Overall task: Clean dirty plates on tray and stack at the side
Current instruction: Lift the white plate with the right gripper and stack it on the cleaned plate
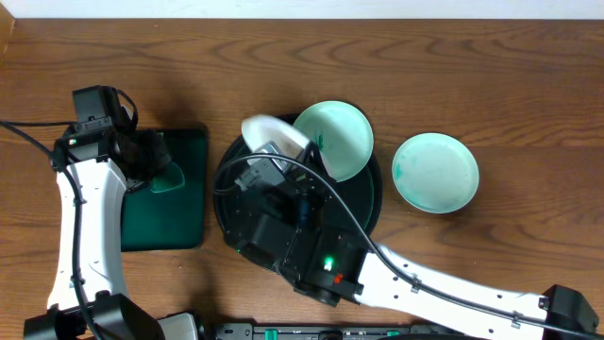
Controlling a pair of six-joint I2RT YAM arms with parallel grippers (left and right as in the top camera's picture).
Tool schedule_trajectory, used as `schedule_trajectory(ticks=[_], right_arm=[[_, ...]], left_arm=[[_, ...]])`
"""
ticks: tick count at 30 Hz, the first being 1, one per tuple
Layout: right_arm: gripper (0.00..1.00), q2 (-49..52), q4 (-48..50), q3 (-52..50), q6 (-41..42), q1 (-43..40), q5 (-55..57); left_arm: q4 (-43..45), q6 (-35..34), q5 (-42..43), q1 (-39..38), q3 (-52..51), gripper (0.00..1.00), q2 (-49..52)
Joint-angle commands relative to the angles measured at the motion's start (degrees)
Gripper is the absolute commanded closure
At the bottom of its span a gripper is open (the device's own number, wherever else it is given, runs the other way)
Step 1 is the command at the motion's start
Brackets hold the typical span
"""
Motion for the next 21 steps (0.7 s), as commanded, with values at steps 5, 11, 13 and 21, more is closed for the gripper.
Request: schedule_trajectory(ticks=[5, 11, 13, 21], right_arm=[[0.99, -1.3, -10.2, 0.6, 24.3, -10.7, -37.2], [0.99, -5.3, -11.0, 0.6, 25.0, -26.1, -65.7], [0.99, -7.3, -12.6, 0.6, 25.0, -32.3, -72.0], [0.99, -12.7, -27.7, 0.6, 25.0, -58.7, -74.9]], left_arm=[[-0.1, 0.5, -0.7, 0.2, 0.4, 0.93, 0.1], [-0.3, 0.5, -0.7, 0.2, 0.4, 0.93, 0.1], [-0.6, 0.5, -0.7, 0.2, 0.4, 0.93, 0.1], [-1.4, 0.5, -0.7, 0.2, 0.4, 0.93, 0.1]])
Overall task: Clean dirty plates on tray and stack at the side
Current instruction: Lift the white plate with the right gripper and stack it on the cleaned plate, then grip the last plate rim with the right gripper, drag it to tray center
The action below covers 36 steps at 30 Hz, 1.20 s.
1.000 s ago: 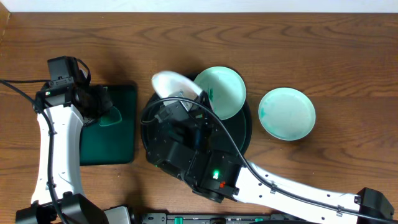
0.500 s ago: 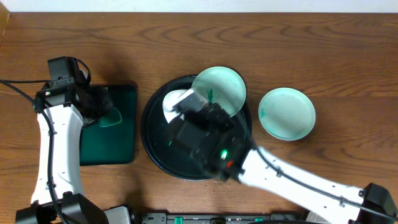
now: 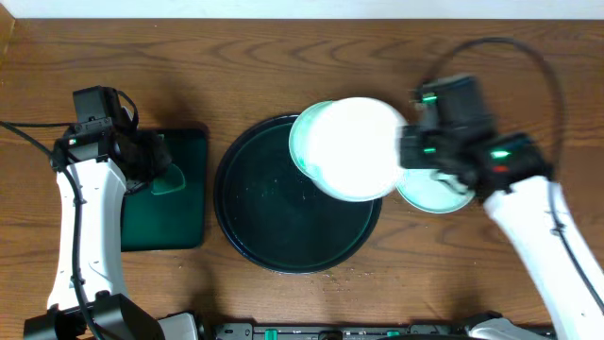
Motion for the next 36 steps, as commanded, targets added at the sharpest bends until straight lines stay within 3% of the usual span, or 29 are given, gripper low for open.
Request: schedule_trajectory(ticks=[1, 8, 18, 21, 24, 27, 36], right_arm=[[0.99, -0.8, -5.0, 0.4, 0.6, -9.0, -2.3], [0.99, -0.3, -4.9, -8.5, -2.0, -21.4, 4.3], [0.98, -0.2, 15.6, -26.9, -2.4, -23.6, 8.1], [0.89, -0.2, 19.4, -28.3, -2.4, -23.5, 7.9], [0.64, -0.2, 20.7, -27.6, -3.6, -23.3, 5.6], [0.51, 0.2, 19.7, -24.9, -4.8, -22.8, 3.6], [0.42, 11.5, 14.7, -6.4, -10.0, -16.4, -13.6]], left_arm=[[-0.4, 0.5, -0.8, 0.2, 0.4, 0.93, 0.1], [-0.4, 0.5, -0.8, 0.2, 0.4, 0.93, 0.1], [-0.4, 0.5, -0.8, 0.2, 0.4, 0.93, 0.1], [-0.4, 0.5, -0.8, 0.2, 0.4, 0.93, 0.1], [-0.4, 0.5, -0.8, 0.2, 0.4, 0.92, 0.1], [-0.4, 0.5, -0.7, 0.2, 0.4, 0.93, 0.1], [-0.4, 0.5, -0.7, 0.2, 0.4, 0.93, 0.1]])
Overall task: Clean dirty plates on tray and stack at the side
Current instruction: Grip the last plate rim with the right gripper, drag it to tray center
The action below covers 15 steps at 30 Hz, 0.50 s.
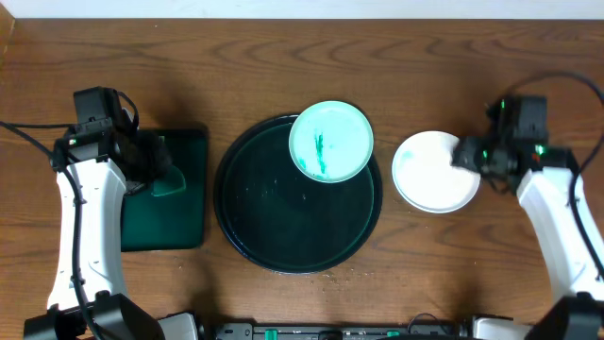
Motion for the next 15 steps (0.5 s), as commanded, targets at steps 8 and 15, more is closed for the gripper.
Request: schedule_trajectory(ticks=[8, 15], right_arm=[[0.40, 27.2, -4.0, 26.0, -8.6, 14.6, -13.9], [0.58, 38.4, -5.9, 33.1, -8.0, 18.3, -9.1]], left_arm=[[0.0, 0.5, -0.7, 0.2, 0.4, 0.93, 0.1], [0.0, 0.5, -0.7, 0.2, 0.4, 0.93, 0.1]])
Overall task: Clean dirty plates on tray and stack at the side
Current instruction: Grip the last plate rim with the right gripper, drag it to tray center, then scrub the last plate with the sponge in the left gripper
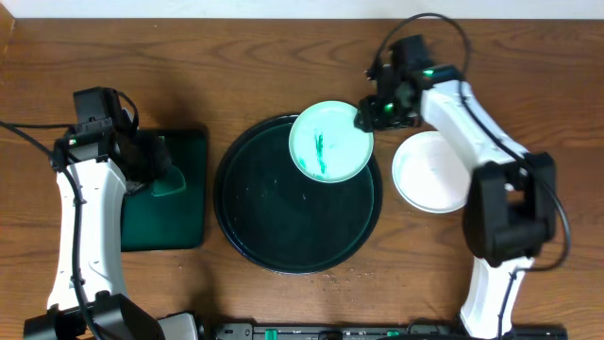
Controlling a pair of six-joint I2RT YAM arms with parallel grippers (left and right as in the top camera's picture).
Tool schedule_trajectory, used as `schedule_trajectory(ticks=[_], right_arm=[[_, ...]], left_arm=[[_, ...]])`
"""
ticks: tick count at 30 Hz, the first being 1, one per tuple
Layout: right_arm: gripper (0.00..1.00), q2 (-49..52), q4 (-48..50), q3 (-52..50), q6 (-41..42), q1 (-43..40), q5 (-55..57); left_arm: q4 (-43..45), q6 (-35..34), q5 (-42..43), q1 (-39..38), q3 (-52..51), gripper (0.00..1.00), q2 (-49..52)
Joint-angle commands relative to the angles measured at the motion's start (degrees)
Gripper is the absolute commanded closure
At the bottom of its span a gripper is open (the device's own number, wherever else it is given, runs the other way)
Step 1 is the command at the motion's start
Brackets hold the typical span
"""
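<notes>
A mint plate (330, 142) smeared with green lies on the far right part of the round black tray (283, 227). My right gripper (366, 116) sits at that plate's right rim, its fingers apparently open. A white plate (434, 175) lies on the table right of the tray, free of any gripper. My left gripper (159, 175) rests over the dark green mat (179, 217) at the left, shut on a small green sponge (171, 180).
The right arm (472, 104) arches over the table behind the white plate. The left arm (85, 236) runs along the left side from the front edge. The table's far edge lies close behind the tray.
My right gripper has left the white plate's right rim and now sits at the right rim of the smeared mint plate on the tray. The white plate stays put. The left arm is unchanged.
First my right gripper held a white plate tilted over the tray's back, while a mint plate lay alone at the right. Then the white plate hung above the tray's right edge. Later it lay on that mint plate. Now the gripper is at the smeared plate.
</notes>
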Motion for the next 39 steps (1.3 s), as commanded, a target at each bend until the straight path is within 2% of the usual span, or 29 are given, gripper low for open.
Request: schedule_trajectory(ticks=[1, 5, 8, 9, 19, 25, 32, 39], right_arm=[[0.64, 2.4, -0.7, 1.9, 0.3, 0.5, 3.7], [0.76, 3.1, -2.4, 1.8, 0.6, 1.2, 6.7], [0.95, 3.0, -3.4, 1.8, 1.2, 1.3, 7.0], [0.99, 3.0, -3.7, 1.8, 1.6, 1.3, 6.9], [0.99, 0.8, -7.6, 1.9, 2.1, 6.9, 1.0], [0.99, 0.9, -11.6, 1.0, 9.0, 12.6, -1.0], [0.99, 0.9, -3.6, -6.3, 17.2, 15.8, 1.0], [0.99, 0.9, 1.2, -10.3, 18.4, 15.7, 0.4]], left_arm=[[0.0, 0.5, -0.7, 0.2, 0.4, 0.93, 0.1], [0.0, 0.5, -0.7, 0.2, 0.4, 0.93, 0.1], [0.1, 0.5, -0.7, 0.2, 0.3, 0.93, 0.1], [0.1, 0.5, -0.7, 0.2, 0.3, 0.93, 0.1], [-0.2, 0.5, -0.2, -0.1, 0.3, 0.93, 0.1], [-0.6, 0.5, -0.2, -3.0, 0.3, 0.93, 0.1], [-0.6, -0.6, -0.2, -10.8, -0.4, 0.93, 0.1], [1.6, -3.2, -0.2, -20.6, -0.5, 0.93, 3.9]])
